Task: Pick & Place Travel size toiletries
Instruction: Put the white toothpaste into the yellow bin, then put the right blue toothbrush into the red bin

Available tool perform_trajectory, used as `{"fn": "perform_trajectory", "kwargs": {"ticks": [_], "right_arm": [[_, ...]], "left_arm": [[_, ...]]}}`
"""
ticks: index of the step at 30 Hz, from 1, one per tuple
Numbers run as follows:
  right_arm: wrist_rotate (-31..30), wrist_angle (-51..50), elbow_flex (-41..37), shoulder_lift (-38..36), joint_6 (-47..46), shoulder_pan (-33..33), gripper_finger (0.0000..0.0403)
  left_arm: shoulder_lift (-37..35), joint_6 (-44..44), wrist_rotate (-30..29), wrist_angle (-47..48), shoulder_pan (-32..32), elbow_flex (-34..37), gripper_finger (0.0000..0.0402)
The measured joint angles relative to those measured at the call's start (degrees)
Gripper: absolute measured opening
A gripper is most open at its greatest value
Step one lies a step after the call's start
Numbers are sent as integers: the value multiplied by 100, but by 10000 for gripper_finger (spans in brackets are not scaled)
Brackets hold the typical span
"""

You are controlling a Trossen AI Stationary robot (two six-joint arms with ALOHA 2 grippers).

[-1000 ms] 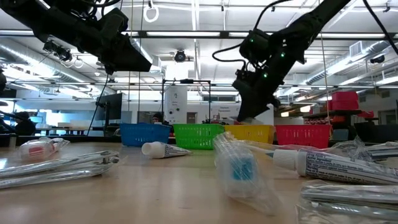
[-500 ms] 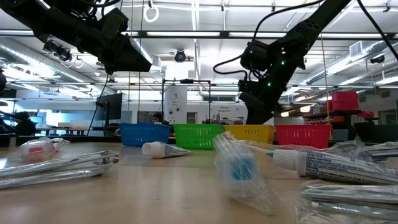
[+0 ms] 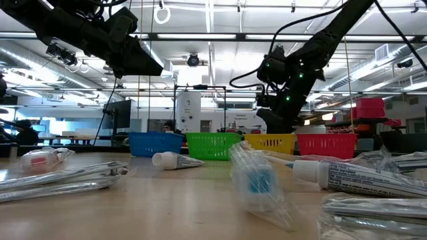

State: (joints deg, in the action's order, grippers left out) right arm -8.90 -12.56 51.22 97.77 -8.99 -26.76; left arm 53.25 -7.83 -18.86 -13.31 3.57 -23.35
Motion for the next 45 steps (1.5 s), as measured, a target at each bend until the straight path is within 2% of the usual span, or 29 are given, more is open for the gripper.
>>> {"fn": "perform_trajectory", "kwargs": {"ticks": [9, 13, 20, 23, 32, 45], "right_arm": [[6, -14, 2, 44, 155, -2, 189], [-3, -61, 2, -153, 286, 11, 211], [7, -199, 2, -817, 278, 124, 227], [207, -223, 2, -1070, 241, 288, 224], [1355, -241, 2, -1256, 189, 1375, 223], [1363, -258, 2, -1016, -758, 3356, 258]], "left_arm": [[0, 17, -80, -25, 7, 0, 112], [0, 17, -91, -27, 7, 0, 112], [0, 14, -102, -27, 7, 0, 112], [0, 14, -102, -23, 7, 0, 112], [0, 13, -100, -12, 7, 0, 112], [0, 10, -100, -12, 7, 0, 112]]}}
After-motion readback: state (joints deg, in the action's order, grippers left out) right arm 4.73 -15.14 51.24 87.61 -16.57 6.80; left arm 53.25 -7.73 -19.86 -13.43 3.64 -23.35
